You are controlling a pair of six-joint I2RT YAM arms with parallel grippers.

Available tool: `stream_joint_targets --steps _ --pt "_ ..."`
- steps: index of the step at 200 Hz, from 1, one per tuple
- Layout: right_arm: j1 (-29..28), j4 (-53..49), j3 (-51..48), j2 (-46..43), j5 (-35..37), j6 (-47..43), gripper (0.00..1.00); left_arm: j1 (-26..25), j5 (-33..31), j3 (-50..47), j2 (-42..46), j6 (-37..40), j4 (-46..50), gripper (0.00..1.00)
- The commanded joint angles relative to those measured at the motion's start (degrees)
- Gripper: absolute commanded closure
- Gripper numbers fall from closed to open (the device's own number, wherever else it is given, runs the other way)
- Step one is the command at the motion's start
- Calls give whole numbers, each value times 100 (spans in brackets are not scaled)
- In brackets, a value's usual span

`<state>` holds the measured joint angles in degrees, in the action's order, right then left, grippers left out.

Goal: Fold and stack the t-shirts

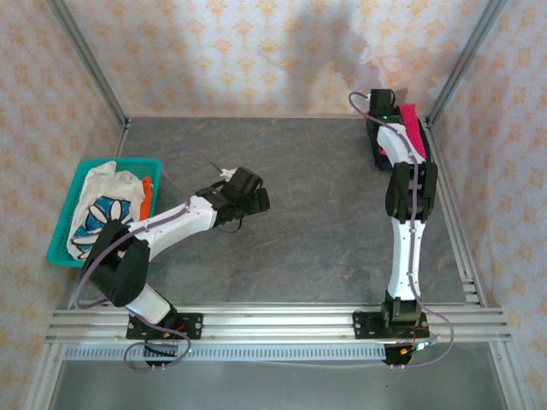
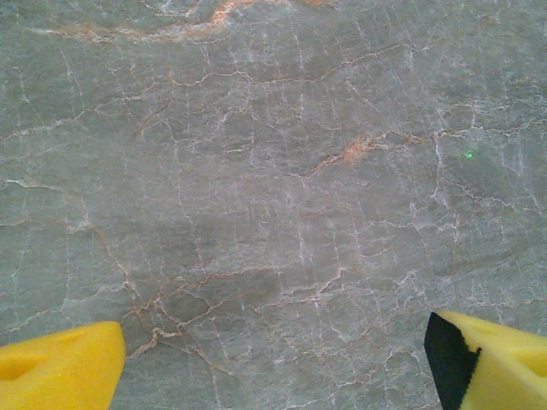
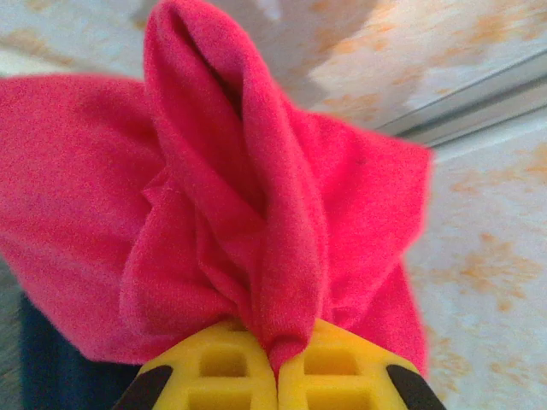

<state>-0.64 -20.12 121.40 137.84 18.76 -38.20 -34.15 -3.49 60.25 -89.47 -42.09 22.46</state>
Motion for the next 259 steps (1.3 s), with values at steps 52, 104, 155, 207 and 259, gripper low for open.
stream_joint_targets --steps 52,104,155,207,259 --pt "167 -900 -121 -600 -1571 964 40 -57 -89 -49 49 16 -49 8" --pt "507 362 -1710 -1975 -2557 2260 17 -65 -159 -161 259 222 -338 8" --pt "661 2376 -4316 -3668 -2774 3556 5 -7 -1368 -247 989 1248 -508 0" --pt "704 3795 -6302 -4806 -2569 4096 1 447 -1912 -1377 2086 2222 -1660 0" --pt "1192 3790 -5816 -4189 -3122 4382 0 990 -1964 -2720 3433 2906 -2556 0"
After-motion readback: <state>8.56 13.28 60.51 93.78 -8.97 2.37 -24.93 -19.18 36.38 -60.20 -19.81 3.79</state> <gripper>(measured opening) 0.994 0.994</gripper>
